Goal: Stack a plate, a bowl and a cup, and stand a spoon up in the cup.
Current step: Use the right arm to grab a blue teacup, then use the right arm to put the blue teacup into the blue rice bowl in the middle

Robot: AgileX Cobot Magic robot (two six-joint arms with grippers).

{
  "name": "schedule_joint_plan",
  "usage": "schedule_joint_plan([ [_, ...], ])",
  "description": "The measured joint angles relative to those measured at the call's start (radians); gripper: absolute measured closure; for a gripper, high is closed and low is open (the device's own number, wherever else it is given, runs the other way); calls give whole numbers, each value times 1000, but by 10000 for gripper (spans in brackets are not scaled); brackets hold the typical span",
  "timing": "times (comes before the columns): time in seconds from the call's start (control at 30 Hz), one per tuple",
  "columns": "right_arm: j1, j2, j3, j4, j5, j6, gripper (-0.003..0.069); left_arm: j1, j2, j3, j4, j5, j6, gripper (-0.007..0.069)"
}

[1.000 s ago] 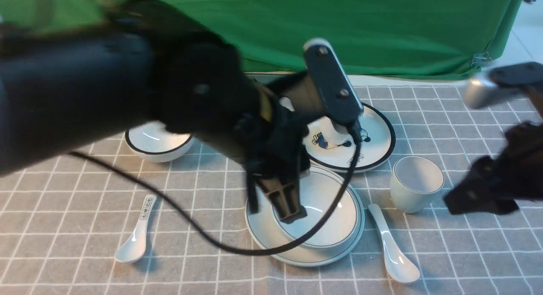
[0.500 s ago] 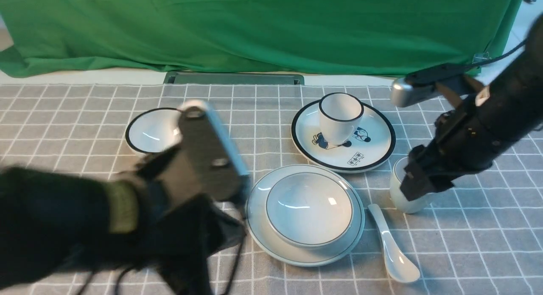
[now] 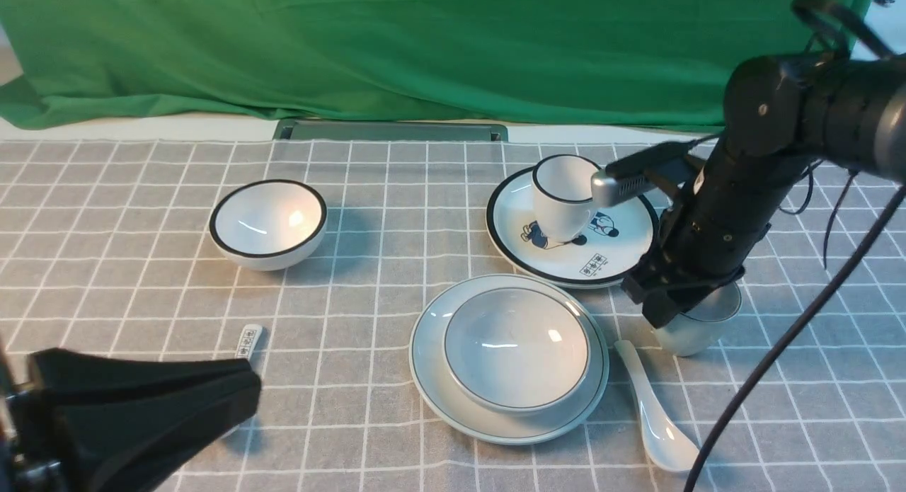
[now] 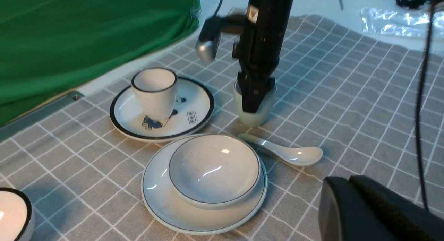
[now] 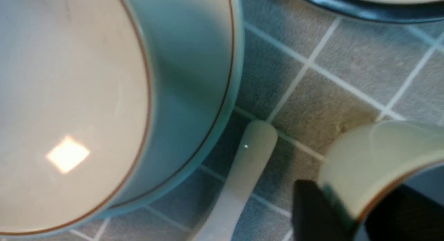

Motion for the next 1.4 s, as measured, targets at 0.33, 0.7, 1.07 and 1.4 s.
schedule_joint_plan([
  [0.33, 167, -181, -3, -20, 75, 40, 571, 0, -18, 1, 0, 40, -1, 616],
  [0.7, 363, -62, -71, -3, 0, 56, 571, 0, -18, 1, 0, 61, -2, 615],
  [1.07, 363, 52, -157, -1, 2, 77, 571, 0, -18, 1, 0, 85, -2, 615],
  [1.4, 363, 53, -161, 0, 29, 106, 435, 0, -18, 1, 0, 85, -2, 615],
])
